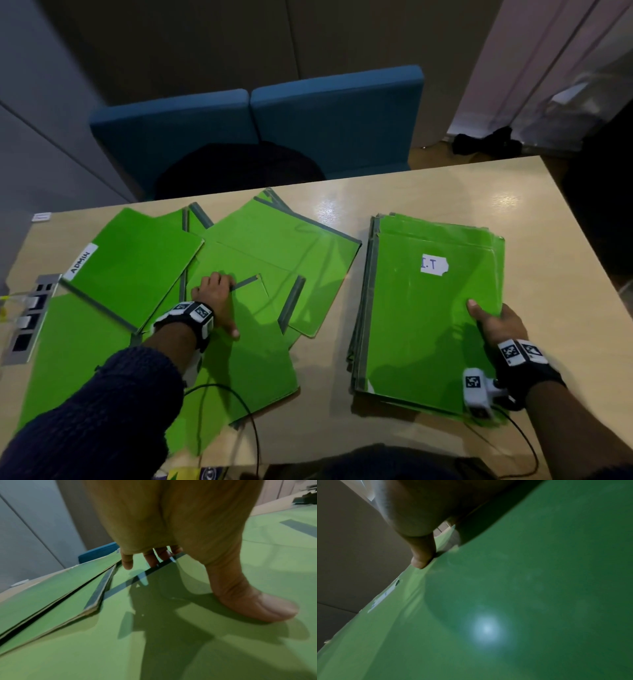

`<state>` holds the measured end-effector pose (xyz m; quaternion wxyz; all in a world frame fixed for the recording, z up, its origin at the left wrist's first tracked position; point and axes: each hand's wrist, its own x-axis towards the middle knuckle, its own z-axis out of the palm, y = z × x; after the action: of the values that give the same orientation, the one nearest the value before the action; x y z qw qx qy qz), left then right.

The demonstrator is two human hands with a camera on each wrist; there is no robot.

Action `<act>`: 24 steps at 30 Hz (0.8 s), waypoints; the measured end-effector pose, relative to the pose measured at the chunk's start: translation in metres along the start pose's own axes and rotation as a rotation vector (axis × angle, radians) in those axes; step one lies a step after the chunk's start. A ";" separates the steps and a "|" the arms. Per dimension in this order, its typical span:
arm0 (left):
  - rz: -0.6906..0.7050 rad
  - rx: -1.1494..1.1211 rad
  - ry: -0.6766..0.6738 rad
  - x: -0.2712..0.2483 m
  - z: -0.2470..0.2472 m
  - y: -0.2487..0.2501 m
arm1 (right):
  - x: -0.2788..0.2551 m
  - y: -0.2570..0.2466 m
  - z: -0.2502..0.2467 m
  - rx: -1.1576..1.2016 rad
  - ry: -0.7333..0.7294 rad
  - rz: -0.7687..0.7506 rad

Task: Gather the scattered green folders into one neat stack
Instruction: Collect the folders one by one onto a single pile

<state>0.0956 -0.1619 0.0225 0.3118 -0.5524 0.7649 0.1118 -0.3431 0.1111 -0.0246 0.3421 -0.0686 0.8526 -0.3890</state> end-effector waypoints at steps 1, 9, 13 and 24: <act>0.022 -0.009 -0.016 -0.001 -0.003 0.001 | 0.000 -0.001 0.000 0.015 -0.010 0.008; 0.344 -0.305 -0.090 0.008 -0.082 0.053 | 0.002 -0.001 -0.003 0.000 -0.019 -0.018; 0.485 -0.198 0.093 0.036 -0.124 0.117 | 0.006 0.006 -0.003 -0.018 -0.011 -0.053; 0.530 0.352 0.094 0.098 -0.107 0.195 | 0.018 0.012 -0.020 -0.015 -0.039 -0.032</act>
<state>-0.1396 -0.2219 0.0135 0.3267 -0.2761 0.9034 0.0296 -0.3673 0.1250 -0.0334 0.3517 -0.0924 0.8474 -0.3869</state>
